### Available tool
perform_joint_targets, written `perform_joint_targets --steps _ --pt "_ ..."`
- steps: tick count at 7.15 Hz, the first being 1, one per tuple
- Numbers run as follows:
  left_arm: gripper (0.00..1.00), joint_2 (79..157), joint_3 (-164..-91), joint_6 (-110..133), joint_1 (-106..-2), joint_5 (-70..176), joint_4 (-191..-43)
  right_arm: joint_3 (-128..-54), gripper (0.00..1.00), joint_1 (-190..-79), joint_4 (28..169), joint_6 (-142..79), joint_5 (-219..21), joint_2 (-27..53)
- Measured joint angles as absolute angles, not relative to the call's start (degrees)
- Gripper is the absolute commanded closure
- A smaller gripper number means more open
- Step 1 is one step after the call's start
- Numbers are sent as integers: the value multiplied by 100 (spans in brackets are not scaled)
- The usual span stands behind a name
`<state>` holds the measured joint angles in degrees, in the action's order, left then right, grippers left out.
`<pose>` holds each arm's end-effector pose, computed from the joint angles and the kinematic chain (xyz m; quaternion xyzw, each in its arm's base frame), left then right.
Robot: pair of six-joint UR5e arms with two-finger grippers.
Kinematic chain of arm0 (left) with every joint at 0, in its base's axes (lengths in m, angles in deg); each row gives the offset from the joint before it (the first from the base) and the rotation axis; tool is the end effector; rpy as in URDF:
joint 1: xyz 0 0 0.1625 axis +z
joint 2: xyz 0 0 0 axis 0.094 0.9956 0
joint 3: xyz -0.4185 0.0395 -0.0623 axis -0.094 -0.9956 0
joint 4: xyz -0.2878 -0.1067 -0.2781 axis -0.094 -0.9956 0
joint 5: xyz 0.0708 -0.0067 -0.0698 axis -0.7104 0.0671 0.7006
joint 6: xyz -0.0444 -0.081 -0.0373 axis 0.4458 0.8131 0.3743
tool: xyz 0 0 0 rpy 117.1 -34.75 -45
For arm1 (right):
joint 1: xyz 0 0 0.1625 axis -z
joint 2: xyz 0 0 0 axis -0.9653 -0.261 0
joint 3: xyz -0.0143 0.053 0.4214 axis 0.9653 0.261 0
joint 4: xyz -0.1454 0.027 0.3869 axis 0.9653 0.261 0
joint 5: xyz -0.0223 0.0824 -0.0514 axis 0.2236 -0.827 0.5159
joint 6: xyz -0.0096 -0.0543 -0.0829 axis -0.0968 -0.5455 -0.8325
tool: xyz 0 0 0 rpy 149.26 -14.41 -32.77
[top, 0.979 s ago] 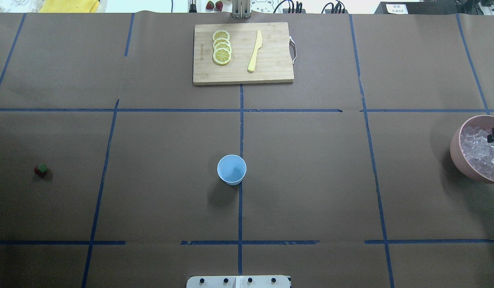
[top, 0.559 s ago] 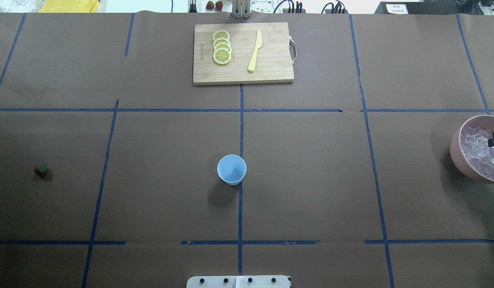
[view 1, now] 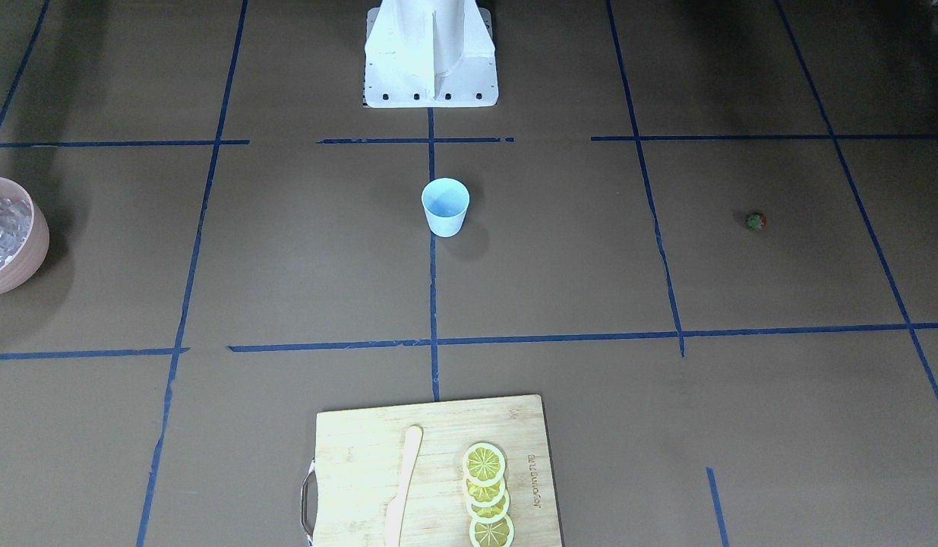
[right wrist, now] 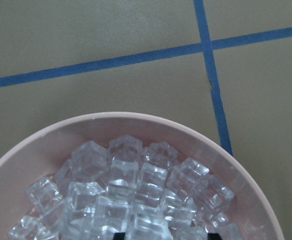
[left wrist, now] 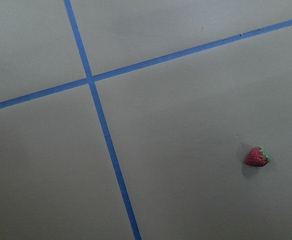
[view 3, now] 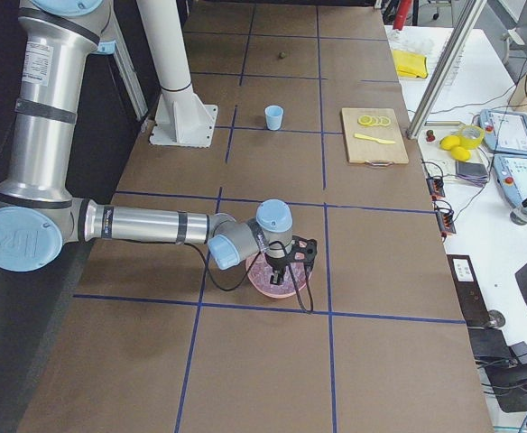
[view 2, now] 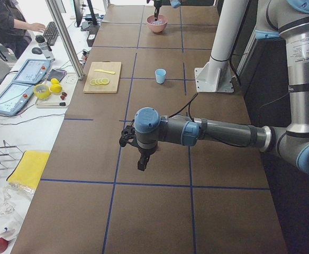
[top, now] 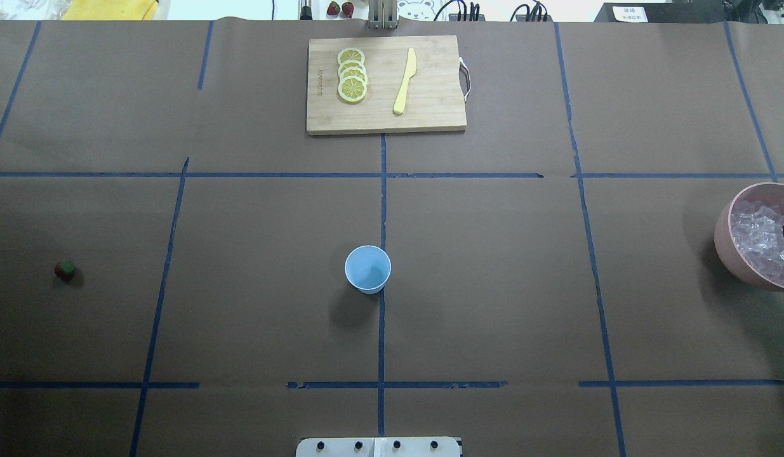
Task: Put ice and strawberries in cup
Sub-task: 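Lower the right gripper into the pink bowl and grasp an ice cube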
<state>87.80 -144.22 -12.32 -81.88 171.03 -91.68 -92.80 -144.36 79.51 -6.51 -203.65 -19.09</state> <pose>-0.0377 -0.4211 0.5834 0.0886 0.4123 0.1247 0.8981 -0.0813 -0.4258 0.6549 0.0166 -0.3741 0.1002 0.9218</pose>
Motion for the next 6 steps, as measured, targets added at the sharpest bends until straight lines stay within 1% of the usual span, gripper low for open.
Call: perform_joint_targets --steps 2,3,6 --pt "0 8780 -14422 -1232 -8188 17103 -9168 -9327 97 -14442 7950 -679 -20369 -1911" --pt "0 8780 -14422 -1232 -8188 17103 -9168 -9429 99 -14450 7953 -688 -20376 -1913" --pt "0 8778 -14422 -1232 -8188 17103 -9168 -10040 100 -14514 8157 -867 -20449 -1899"
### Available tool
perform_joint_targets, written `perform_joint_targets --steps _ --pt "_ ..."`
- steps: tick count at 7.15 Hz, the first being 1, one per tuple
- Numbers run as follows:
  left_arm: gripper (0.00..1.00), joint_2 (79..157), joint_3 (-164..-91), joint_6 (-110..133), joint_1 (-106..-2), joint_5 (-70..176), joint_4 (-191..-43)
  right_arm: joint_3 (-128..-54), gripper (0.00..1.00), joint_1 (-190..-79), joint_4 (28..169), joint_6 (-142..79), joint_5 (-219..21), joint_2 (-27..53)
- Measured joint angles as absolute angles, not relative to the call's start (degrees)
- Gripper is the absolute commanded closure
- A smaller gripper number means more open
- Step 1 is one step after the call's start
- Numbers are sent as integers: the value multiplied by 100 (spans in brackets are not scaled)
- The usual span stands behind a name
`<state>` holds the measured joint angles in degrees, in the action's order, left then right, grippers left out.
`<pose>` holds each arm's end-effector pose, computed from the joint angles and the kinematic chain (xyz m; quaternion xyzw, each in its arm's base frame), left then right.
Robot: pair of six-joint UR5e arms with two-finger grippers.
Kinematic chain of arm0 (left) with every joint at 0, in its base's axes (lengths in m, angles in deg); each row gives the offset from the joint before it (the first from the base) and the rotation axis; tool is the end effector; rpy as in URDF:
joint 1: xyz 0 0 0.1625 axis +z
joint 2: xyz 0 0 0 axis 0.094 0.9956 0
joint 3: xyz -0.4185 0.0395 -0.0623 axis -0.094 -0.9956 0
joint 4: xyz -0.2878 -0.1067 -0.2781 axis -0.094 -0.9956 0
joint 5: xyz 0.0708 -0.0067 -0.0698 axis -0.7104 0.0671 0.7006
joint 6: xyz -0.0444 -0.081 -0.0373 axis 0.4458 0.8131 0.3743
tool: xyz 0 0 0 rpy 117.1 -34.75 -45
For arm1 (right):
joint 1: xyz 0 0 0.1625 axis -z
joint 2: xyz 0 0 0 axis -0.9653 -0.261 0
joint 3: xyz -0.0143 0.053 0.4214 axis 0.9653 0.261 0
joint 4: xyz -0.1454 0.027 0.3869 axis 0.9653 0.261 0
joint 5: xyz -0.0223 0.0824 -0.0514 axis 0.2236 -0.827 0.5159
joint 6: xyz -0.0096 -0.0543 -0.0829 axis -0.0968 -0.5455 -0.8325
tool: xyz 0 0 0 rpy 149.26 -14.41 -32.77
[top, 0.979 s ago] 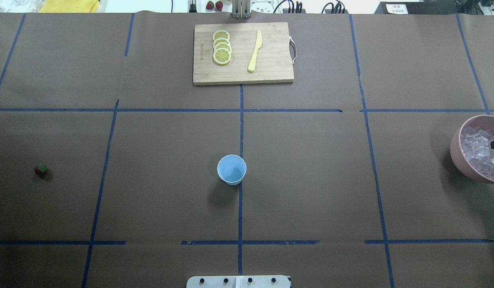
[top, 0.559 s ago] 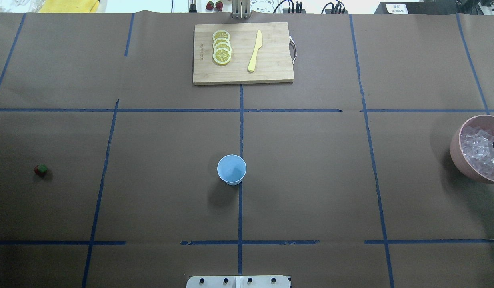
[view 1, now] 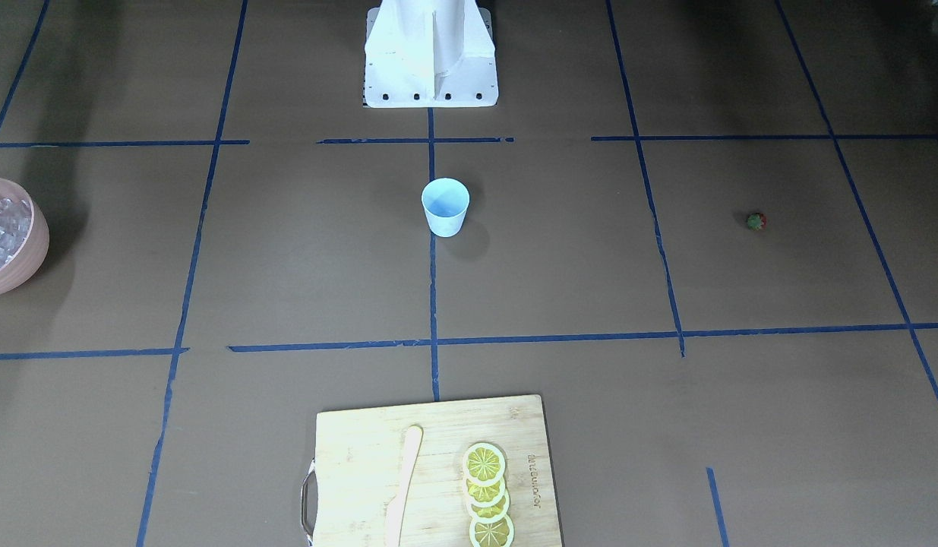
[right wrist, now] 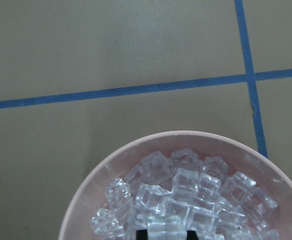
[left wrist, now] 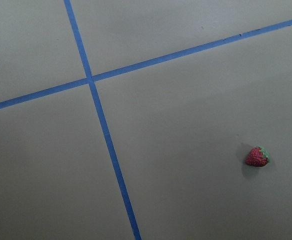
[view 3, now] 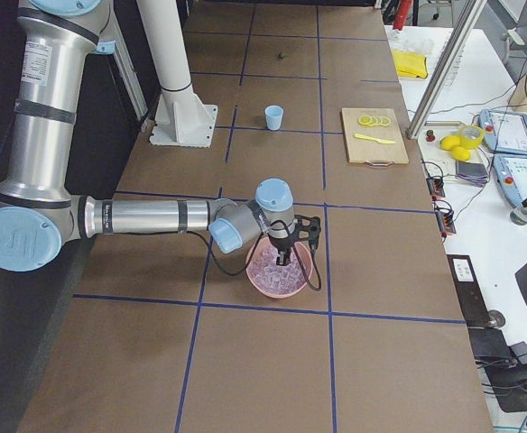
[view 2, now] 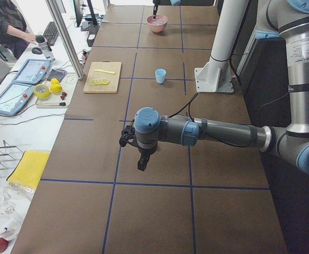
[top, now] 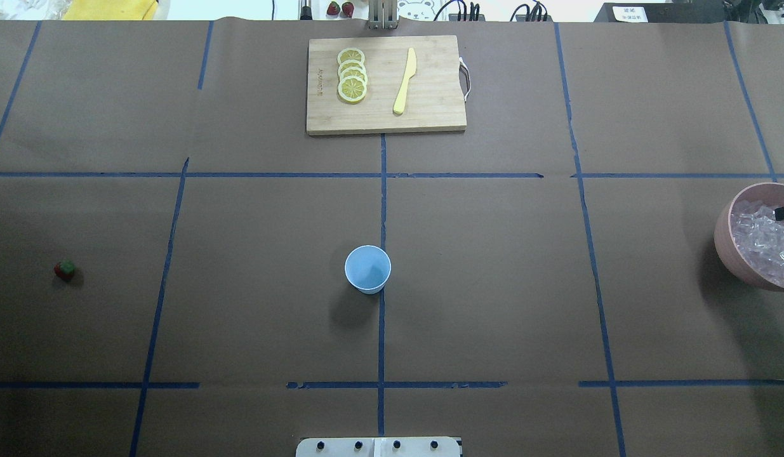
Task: Put ice and strawberries in cup
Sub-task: 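Lower the right gripper into the pink bowl and grasp an ice cube, then carry the ice cube with the right gripper over the light-blue cup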
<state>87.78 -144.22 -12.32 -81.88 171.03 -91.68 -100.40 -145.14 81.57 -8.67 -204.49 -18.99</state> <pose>-0.0377 -0.4210 0.5835 0.0885 0.4124 0.1246 0.8981 -0.0784 -0.4315 0.5894 0.0636 -0.3981 0.0699 0.9125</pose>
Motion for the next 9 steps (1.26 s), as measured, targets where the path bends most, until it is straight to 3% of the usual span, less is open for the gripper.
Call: perform_joint_targets --steps 4,7,9 --pt "0 8780 -14414 -1232 -8185 17111 -9168 -11089 100 -14279 9676 -1935 -20533 -1505" --pt "0 8780 -14421 -1228 -8177 17112 -9168 -11267 100 -13313 10718 -1296 -20359 -247" --pt "0 8780 -14422 -1224 -8177 17106 -9169 -11181 100 -12093 11126 -28 -19669 761"
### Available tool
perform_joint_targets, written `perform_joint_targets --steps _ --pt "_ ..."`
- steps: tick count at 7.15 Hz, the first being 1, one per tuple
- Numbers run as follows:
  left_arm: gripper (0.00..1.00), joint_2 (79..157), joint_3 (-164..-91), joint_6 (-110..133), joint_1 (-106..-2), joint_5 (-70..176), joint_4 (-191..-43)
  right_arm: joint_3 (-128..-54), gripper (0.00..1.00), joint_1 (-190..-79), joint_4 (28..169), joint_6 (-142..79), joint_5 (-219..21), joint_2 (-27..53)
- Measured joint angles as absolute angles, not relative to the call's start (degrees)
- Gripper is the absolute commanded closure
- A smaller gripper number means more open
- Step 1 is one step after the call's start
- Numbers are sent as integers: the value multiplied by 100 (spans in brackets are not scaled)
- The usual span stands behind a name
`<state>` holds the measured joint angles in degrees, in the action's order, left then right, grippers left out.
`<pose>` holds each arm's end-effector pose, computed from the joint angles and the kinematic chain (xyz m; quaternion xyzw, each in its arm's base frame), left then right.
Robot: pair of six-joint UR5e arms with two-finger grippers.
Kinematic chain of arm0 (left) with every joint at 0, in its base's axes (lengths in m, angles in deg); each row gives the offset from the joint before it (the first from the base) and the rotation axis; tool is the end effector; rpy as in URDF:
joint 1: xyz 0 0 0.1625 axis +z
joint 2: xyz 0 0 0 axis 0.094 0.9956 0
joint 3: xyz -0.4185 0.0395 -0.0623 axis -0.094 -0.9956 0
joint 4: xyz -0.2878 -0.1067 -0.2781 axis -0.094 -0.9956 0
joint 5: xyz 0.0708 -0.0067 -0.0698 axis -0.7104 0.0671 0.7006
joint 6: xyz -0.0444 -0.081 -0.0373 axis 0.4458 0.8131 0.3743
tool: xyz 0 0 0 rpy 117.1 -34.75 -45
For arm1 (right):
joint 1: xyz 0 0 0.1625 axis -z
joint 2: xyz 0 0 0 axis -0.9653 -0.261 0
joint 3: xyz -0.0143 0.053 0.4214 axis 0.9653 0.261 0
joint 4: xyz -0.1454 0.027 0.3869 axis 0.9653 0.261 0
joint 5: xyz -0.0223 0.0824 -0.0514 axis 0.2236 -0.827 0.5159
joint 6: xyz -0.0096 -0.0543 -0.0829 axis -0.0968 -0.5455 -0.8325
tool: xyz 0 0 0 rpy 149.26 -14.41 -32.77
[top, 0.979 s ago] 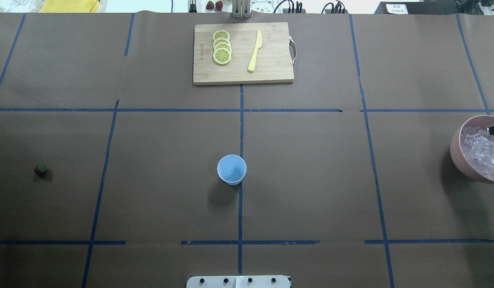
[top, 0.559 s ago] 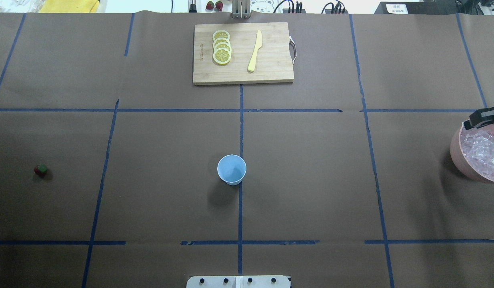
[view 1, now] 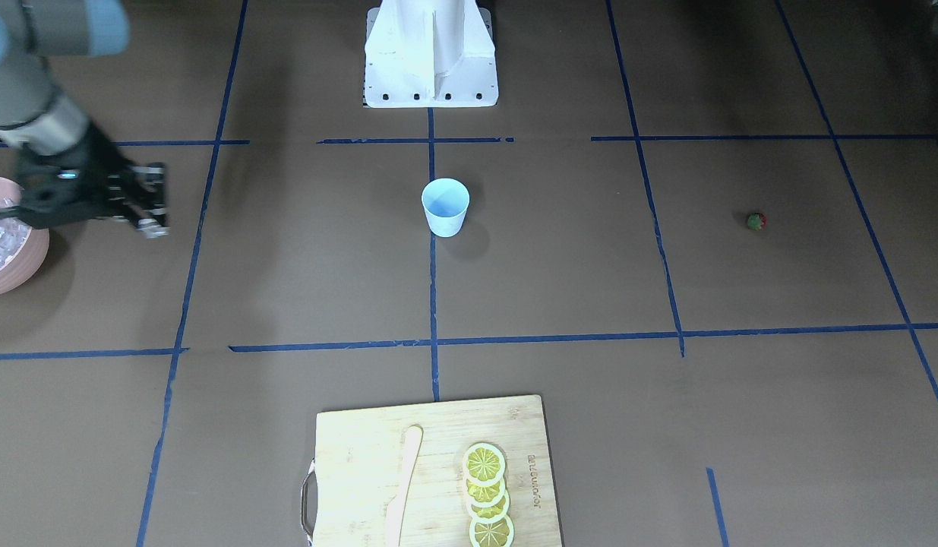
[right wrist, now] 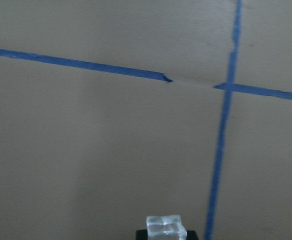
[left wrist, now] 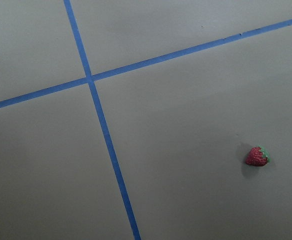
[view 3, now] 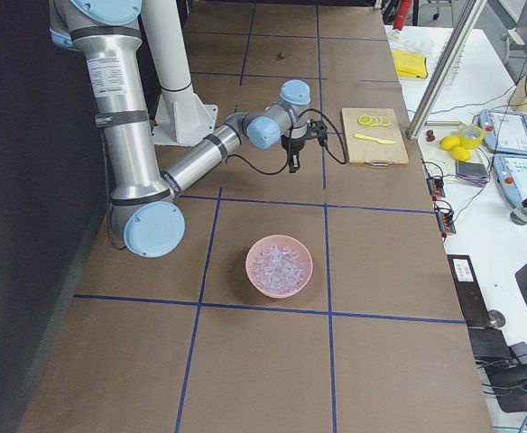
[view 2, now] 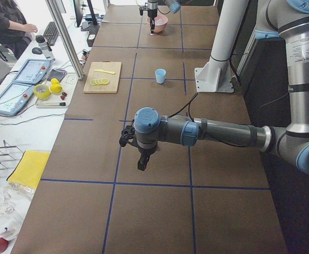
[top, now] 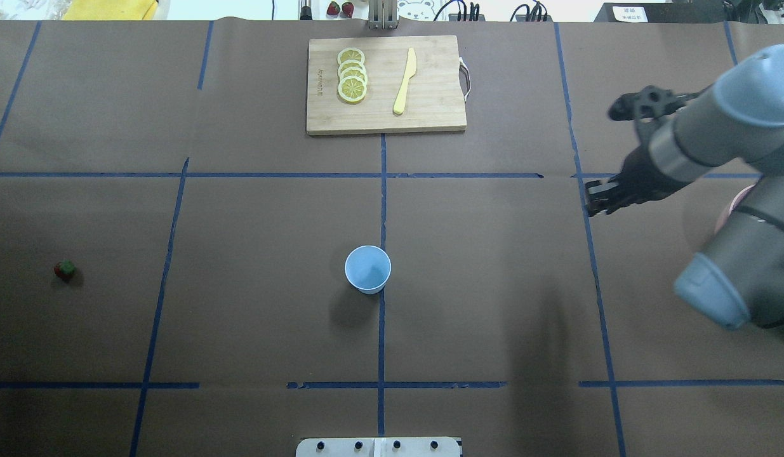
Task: Put ice and strawberries in cup
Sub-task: 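Carry the ice cube with the right gripper over the light-blue cup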
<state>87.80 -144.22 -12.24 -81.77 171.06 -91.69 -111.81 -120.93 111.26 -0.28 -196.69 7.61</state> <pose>-0.0368 -0.4212 0.5833 0.0880 0.4127 0.1249 0.8979 -0.3200 -0.4518 0.3307 0.0486 -0.4040 -0.0572 0.9117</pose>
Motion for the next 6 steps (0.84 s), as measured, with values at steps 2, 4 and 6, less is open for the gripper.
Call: perform_joint_targets --steps 2,4,6 --pt "0 8780 -14422 -1223 -8179 17107 -9168 -10932 100 -10990 12174 1239 -18764 2201" --pt "0 8780 -14417 -1223 -8174 17104 -9164 -10165 100 -10428 12641 2126 -18342 3568" --pt "0 8780 -14394 -1223 -8171 17105 -9153 -9388 99 -10162 12684 2589 -18095 4359"
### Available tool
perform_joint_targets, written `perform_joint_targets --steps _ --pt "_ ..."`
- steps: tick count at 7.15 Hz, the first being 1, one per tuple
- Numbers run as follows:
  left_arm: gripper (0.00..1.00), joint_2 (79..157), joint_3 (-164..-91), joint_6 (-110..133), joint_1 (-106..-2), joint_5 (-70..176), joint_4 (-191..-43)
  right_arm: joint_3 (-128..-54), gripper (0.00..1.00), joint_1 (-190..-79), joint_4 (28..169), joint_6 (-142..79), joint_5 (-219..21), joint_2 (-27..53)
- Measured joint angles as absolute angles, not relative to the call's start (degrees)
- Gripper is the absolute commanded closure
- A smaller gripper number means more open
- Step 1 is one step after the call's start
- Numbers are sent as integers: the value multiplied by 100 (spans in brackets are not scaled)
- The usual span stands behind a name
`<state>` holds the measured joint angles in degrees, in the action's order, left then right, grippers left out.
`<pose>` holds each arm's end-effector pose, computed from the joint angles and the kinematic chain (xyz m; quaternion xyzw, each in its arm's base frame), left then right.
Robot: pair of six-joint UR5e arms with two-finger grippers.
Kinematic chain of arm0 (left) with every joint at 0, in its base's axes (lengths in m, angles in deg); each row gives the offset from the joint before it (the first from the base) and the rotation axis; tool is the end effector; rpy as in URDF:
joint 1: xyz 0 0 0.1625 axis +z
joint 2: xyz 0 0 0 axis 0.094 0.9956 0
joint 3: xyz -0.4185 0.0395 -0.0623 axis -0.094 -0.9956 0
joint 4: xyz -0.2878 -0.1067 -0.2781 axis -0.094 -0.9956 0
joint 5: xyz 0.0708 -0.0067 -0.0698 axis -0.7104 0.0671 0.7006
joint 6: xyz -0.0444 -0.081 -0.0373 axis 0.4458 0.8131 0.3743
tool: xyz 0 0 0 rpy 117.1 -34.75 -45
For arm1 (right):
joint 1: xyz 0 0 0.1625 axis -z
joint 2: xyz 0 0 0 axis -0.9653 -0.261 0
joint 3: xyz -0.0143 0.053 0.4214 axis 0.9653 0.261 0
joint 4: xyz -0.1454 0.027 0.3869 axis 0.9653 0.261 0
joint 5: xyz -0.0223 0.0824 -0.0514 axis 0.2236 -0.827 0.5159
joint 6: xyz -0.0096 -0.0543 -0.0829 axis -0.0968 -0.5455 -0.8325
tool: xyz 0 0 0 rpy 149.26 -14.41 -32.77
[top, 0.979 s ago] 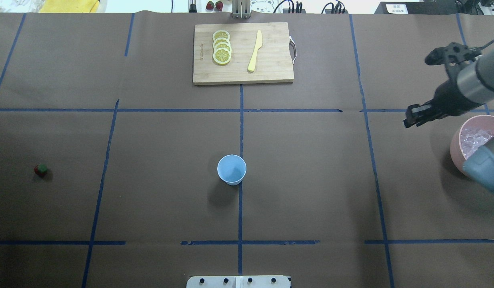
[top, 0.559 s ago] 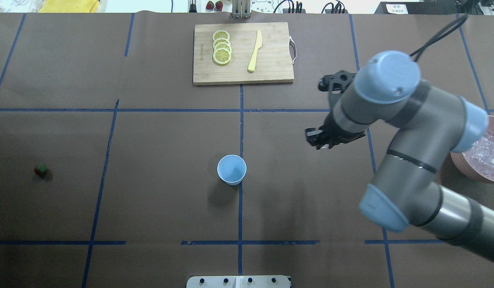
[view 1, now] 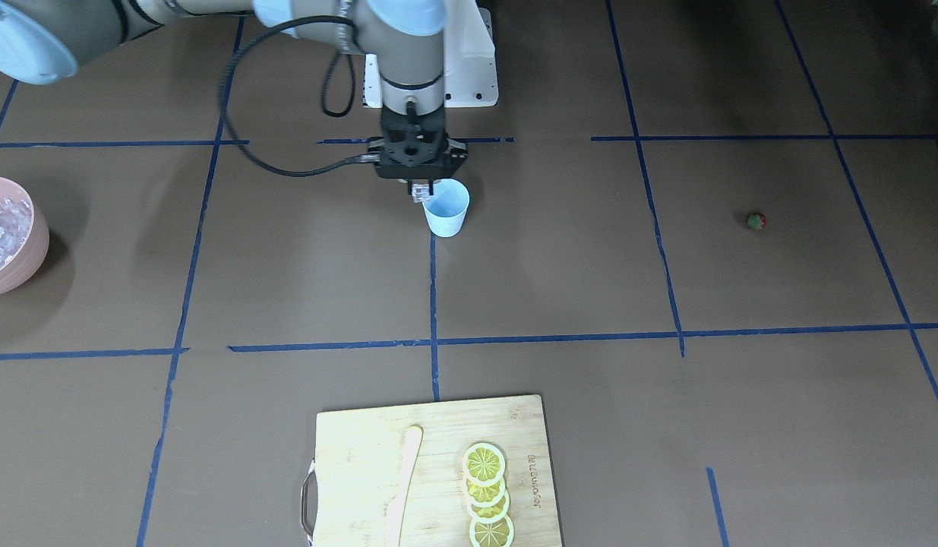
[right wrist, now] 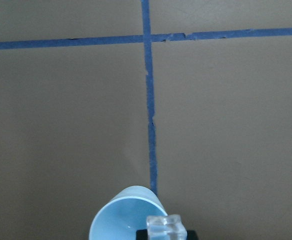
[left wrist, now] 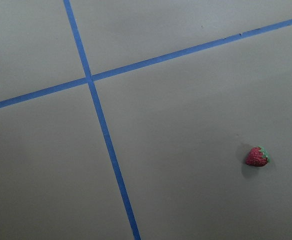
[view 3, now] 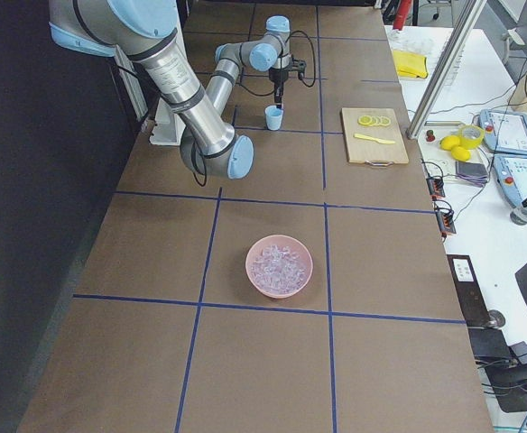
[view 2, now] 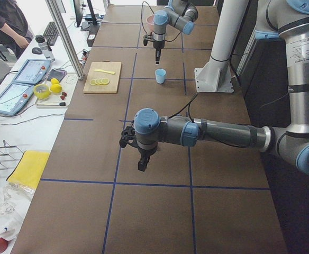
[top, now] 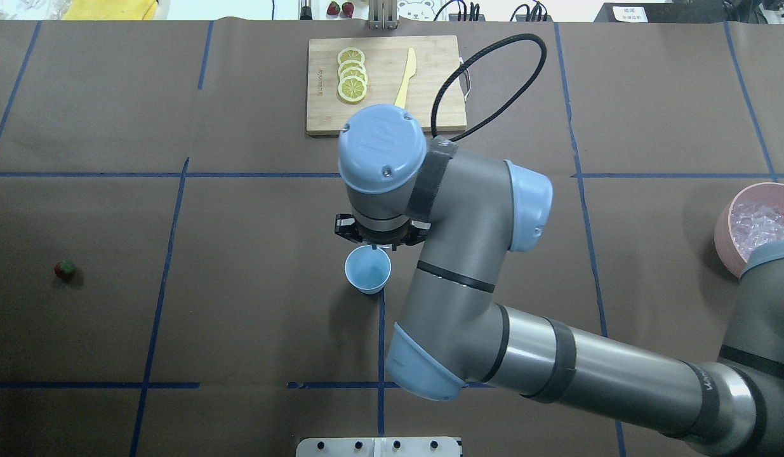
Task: Put ice and strawberries in cup
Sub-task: 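Carry the ice cube with the right gripper over the light-blue cup, then open the right gripper to drop the ice cube into the cup, then move the right gripper back to the pink bowl of ice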
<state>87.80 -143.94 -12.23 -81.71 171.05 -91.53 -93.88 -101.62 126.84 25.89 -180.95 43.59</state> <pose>-0.0364 -0.4211 0.5861 0.0843 0.4130 0.1238 0.8983 -0.5613 -0.4042 0.1072 0.0182 -0.3719 0.0415 0.9272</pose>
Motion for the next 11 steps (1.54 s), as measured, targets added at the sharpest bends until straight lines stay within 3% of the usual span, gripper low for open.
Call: perform_joint_targets --steps 1,2,3,8,11 --pt "0 8780 -14392 -1223 -8171 17108 -9151 -9230 97 -10077 12682 2661 -18005 4479" --pt "0 8780 -14393 -1223 -8171 17111 -9151 -9168 69 -10004 12679 2687 -17960 4507" --pt "0 8780 -14397 -1223 -8171 17112 -9151 -9135 1 -9951 12678 2694 -17936 4512" --pt "0 8780 -14411 -1223 -8171 17112 -9160 -9088 1 -9947 12604 2691 -17938 4509" --pt "0 8777 -14402 -1223 -8168 17112 -9150 -9191 1 -10589 12486 2279 -18336 4149"
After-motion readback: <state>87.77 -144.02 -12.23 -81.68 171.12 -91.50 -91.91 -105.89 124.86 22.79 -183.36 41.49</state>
